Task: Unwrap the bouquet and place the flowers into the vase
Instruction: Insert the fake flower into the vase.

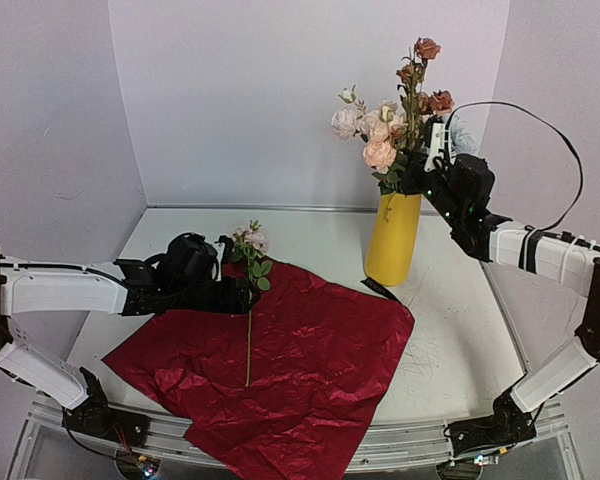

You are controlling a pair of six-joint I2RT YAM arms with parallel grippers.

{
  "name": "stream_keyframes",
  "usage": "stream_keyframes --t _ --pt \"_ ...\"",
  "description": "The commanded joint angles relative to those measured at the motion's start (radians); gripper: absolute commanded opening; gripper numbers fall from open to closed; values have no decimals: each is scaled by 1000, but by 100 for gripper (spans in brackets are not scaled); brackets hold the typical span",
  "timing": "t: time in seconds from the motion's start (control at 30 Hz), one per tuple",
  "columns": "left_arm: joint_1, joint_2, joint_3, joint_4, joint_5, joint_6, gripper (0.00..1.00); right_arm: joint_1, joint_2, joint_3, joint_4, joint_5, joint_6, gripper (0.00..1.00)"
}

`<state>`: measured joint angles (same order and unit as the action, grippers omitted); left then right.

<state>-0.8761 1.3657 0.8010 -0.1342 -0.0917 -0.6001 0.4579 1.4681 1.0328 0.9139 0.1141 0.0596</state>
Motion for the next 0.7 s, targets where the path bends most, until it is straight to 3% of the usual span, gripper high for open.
stream_keyframes --t 0.0,0.67 --pt "0 14 67 -15 -20 19 83 -4 -8 28 101 -52 -11 0" --pt "0 23 95 -27 -14 12 83 -47 5 45 155 -178 -47 0"
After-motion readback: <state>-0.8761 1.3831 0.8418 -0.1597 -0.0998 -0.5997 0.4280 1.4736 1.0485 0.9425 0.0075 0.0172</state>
